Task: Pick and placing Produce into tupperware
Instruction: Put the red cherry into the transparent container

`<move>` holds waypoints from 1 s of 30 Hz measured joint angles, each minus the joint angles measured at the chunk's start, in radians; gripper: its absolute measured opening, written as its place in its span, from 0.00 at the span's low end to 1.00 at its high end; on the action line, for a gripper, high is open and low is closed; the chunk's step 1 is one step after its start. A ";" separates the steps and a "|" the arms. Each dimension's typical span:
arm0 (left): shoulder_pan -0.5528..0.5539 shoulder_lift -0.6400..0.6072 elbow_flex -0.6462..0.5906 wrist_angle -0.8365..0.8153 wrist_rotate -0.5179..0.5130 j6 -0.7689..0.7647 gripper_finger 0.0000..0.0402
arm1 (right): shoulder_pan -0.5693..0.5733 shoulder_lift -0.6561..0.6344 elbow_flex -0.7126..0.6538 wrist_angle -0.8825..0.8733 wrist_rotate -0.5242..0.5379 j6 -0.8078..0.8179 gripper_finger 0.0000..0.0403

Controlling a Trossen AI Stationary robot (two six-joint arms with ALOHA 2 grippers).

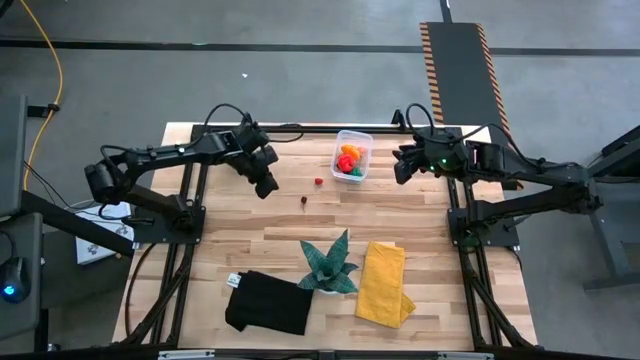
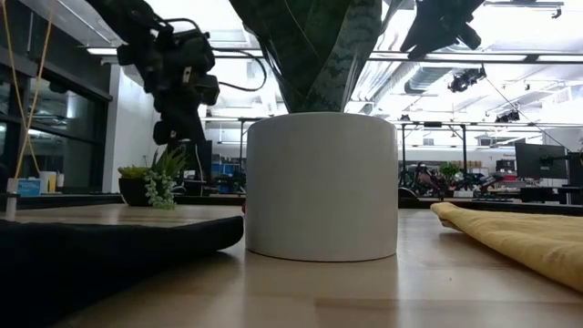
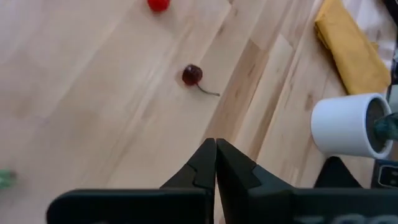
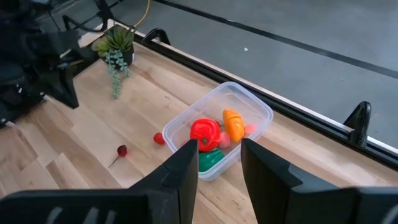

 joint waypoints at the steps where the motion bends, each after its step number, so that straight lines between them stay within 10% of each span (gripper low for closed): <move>1: 0.000 0.000 -0.011 0.008 0.011 -0.001 0.00 | -0.003 0.000 0.000 0.000 0.000 0.006 0.28; 12: 0.000 -0.238 -0.184 0.191 0.048 -0.129 0.00 | -0.022 0.000 0.000 0.000 -0.001 0.014 0.28; 30: -0.038 -0.415 -0.301 0.359 -0.250 -0.178 0.00 | -0.021 0.000 0.000 0.002 -0.004 0.033 0.28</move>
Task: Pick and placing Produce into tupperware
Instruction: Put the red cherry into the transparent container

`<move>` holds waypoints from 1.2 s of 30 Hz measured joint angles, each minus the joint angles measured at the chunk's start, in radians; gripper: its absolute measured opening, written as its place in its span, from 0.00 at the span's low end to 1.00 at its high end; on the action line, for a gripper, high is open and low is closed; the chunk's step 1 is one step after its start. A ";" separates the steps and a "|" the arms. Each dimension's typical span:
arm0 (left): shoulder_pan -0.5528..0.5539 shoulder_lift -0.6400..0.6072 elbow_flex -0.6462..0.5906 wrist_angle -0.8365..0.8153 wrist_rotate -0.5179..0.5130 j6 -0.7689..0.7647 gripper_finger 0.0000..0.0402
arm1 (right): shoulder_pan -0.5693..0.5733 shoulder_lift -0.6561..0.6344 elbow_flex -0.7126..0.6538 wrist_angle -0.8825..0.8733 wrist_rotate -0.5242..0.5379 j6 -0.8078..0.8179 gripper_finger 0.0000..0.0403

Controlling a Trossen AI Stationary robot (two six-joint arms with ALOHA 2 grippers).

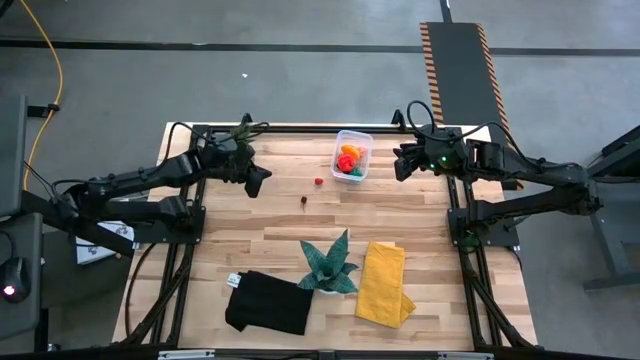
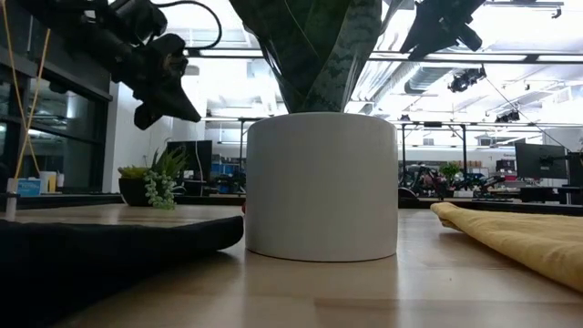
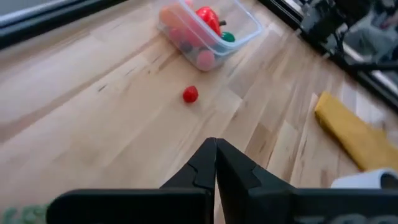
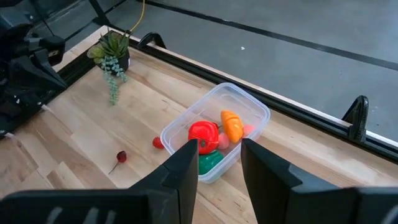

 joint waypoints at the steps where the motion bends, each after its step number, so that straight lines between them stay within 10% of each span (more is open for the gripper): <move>1: 0.000 0.000 0.000 0.000 0.000 0.025 0.00 | 0.001 0.000 0.000 0.000 0.000 0.000 0.28; 12: 0.000 0.020 0.000 0.016 -0.086 0.310 0.00 | 0.001 0.000 0.000 0.000 -0.001 -0.010 0.28; 19: -0.001 0.077 0.000 0.019 0.075 0.593 0.05 | 0.001 0.000 0.000 0.000 0.004 -0.012 0.28; 36: -0.001 0.411 0.340 -0.317 0.038 0.626 0.35 | 0.001 0.000 0.000 0.000 0.027 -0.046 0.28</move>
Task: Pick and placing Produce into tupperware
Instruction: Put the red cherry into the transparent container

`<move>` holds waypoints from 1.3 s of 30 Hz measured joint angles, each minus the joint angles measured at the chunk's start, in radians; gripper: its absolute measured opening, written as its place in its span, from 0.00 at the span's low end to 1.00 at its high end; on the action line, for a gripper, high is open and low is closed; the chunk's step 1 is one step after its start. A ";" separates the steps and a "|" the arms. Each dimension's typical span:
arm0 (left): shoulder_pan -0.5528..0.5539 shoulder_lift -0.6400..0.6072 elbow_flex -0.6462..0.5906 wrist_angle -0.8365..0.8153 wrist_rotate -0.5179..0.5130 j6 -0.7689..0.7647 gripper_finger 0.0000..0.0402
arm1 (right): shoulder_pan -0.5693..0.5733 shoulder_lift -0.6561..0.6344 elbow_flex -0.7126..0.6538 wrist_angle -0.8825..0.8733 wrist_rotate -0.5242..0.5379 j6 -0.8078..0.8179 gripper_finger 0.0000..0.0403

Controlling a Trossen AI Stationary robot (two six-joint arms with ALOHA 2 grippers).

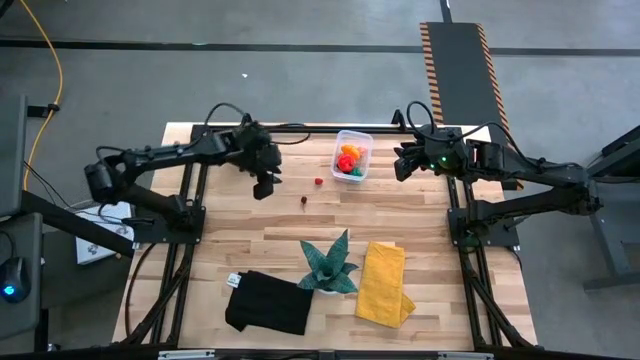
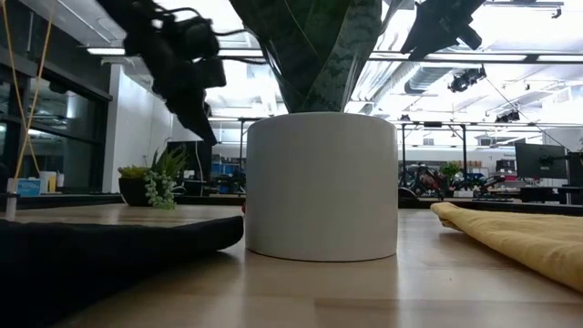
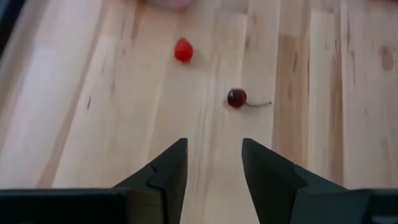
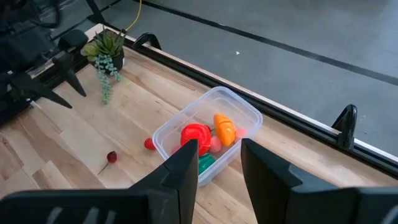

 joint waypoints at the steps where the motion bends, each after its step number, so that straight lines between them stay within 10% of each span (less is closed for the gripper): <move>1: 0.000 0.026 0.040 -0.045 -0.002 0.000 0.35 | 0.000 0.000 0.000 0.000 0.000 0.000 0.28; 12: -0.006 0.250 0.386 -0.356 0.047 0.057 0.35 | 0.000 0.000 0.000 -0.005 0.000 -0.008 0.28; 29: -0.171 0.336 0.397 -0.306 -0.150 0.662 0.36 | 0.001 0.000 0.000 -0.012 -0.025 -0.034 0.28; 39: -0.182 0.342 0.397 -0.278 -0.145 0.060 0.36 | 0.001 0.000 0.000 -0.013 -0.049 -0.032 0.28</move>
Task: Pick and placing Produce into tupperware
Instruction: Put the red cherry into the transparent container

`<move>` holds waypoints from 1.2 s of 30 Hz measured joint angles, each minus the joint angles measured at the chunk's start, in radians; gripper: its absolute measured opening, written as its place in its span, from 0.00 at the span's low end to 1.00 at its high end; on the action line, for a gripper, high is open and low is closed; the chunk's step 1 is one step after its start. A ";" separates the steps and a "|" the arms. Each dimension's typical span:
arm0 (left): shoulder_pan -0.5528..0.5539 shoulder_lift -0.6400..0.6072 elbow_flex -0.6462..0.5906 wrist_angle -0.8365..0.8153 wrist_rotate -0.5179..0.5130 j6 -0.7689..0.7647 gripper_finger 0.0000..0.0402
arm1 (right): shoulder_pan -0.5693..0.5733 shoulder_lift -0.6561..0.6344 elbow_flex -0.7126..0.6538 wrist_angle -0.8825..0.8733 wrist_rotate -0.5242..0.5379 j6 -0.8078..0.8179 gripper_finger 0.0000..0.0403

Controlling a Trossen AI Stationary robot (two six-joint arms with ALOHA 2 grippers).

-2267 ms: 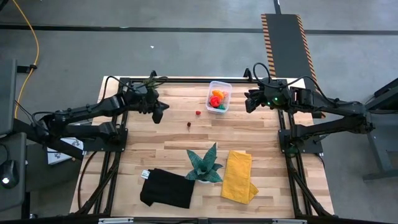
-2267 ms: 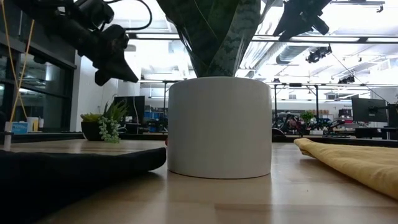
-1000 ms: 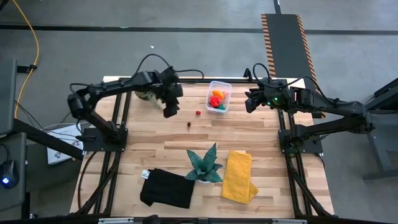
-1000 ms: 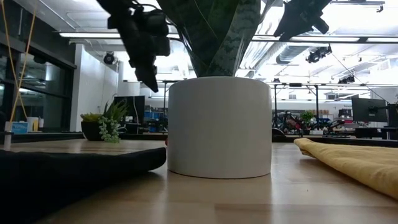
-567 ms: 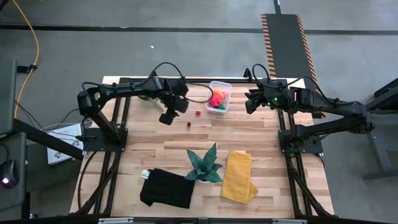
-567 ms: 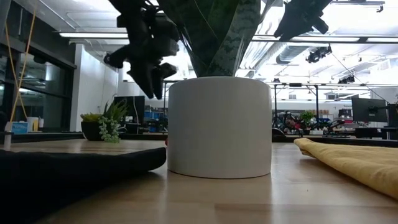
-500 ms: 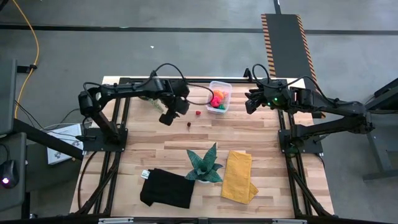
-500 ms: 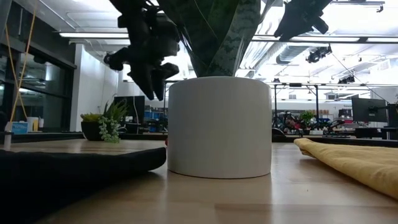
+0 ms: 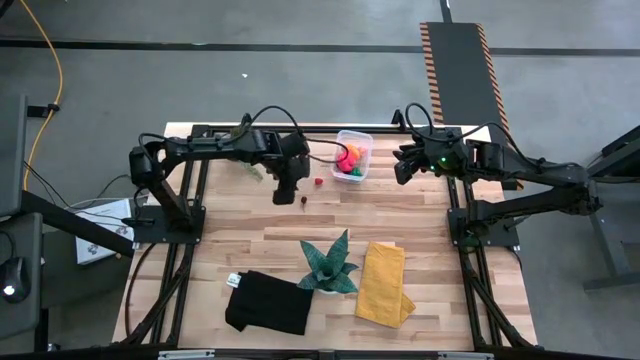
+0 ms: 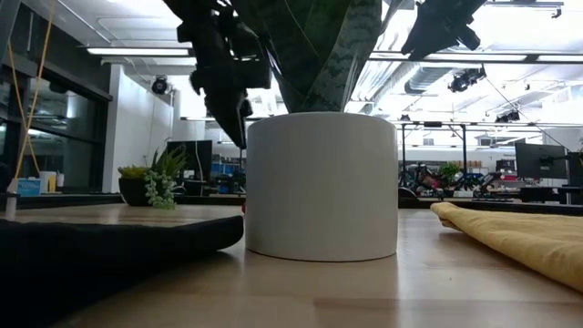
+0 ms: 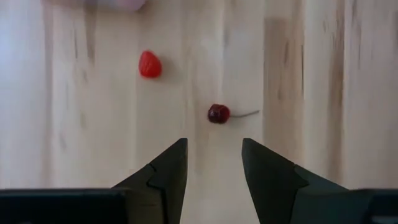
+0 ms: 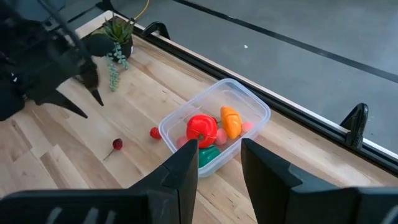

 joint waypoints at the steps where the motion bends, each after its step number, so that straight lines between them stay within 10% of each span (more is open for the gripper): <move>1: 0.000 0.000 0.000 0.000 0.004 -0.079 0.36 | 0.000 0.000 0.000 0.000 0.000 -0.001 0.28; 14: 0.000 0.000 0.000 -0.053 0.067 -0.851 0.36 | 0.000 0.000 0.000 -0.001 0.001 -0.002 0.28; 28: 0.000 0.000 0.000 -0.040 0.028 -1.065 0.36 | -0.020 0.000 0.000 0.005 0.016 -0.070 0.28; 36: -0.021 0.033 0.000 -0.029 0.015 -1.213 0.36 | -0.109 -0.022 0.000 -0.018 -0.231 -0.352 0.28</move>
